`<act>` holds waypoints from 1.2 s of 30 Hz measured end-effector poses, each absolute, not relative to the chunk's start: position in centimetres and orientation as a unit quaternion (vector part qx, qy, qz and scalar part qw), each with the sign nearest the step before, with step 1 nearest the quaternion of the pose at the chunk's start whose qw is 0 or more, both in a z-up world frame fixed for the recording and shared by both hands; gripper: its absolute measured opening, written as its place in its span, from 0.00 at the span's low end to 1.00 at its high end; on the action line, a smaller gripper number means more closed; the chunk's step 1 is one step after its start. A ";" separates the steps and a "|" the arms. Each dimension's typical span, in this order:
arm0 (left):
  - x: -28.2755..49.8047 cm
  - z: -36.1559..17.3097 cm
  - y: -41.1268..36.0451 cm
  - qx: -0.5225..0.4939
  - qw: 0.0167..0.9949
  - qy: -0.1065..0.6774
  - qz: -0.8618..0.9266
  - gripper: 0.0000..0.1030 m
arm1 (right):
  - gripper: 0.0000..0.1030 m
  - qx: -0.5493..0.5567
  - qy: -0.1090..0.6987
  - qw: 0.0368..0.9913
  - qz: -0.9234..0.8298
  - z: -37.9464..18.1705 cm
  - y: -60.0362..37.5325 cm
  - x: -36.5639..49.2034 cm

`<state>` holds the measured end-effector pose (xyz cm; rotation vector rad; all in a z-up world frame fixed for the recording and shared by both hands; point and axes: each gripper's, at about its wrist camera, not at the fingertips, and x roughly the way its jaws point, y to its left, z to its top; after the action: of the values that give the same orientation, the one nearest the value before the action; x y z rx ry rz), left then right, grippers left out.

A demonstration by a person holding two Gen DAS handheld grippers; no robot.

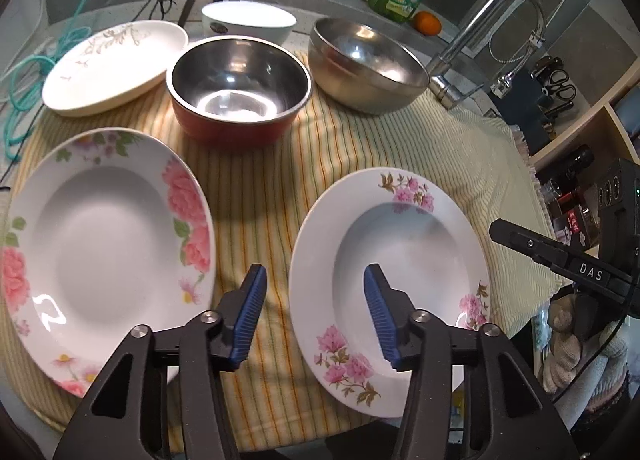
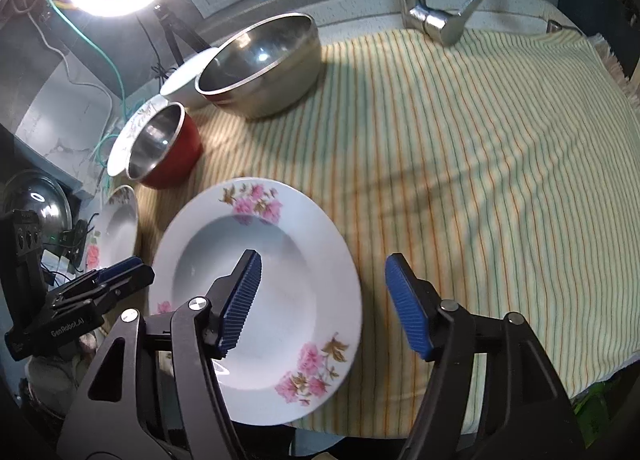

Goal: Organize plates and bowls

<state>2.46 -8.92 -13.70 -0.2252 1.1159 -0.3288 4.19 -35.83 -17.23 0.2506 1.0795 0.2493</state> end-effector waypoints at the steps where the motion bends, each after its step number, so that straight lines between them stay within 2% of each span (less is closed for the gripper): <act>1: 2.4 -13.5 -8.7 -0.105 0.832 0.523 -0.152 0.53 | 0.66 0.118 0.509 0.844 0.120 -16.9 -35.6 4.2; 15: 1.5 -12.2 -1.3 -0.139 0.853 0.497 -0.080 0.55 | 0.66 0.090 0.495 0.842 0.194 -14.9 -27.7 5.1; 33: 0.0 -13.5 8.5 -0.194 0.852 0.486 0.015 0.55 | 0.65 0.062 0.524 0.805 0.270 -16.8 -17.6 7.3; 35: -0.1 -13.9 9.4 -0.204 0.849 0.487 0.021 0.55 | 0.61 0.061 0.530 0.800 0.274 -17.2 -16.8 7.5; 36: -0.1 -14.1 9.7 -0.207 0.848 0.488 0.022 0.55 | 0.54 0.061 0.533 0.797 0.277 -17.4 -16.4 7.7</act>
<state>-0.09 9.70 -14.09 -0.4370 1.0277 0.0474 7.67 -16.41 -17.41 0.1312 1.1448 0.5944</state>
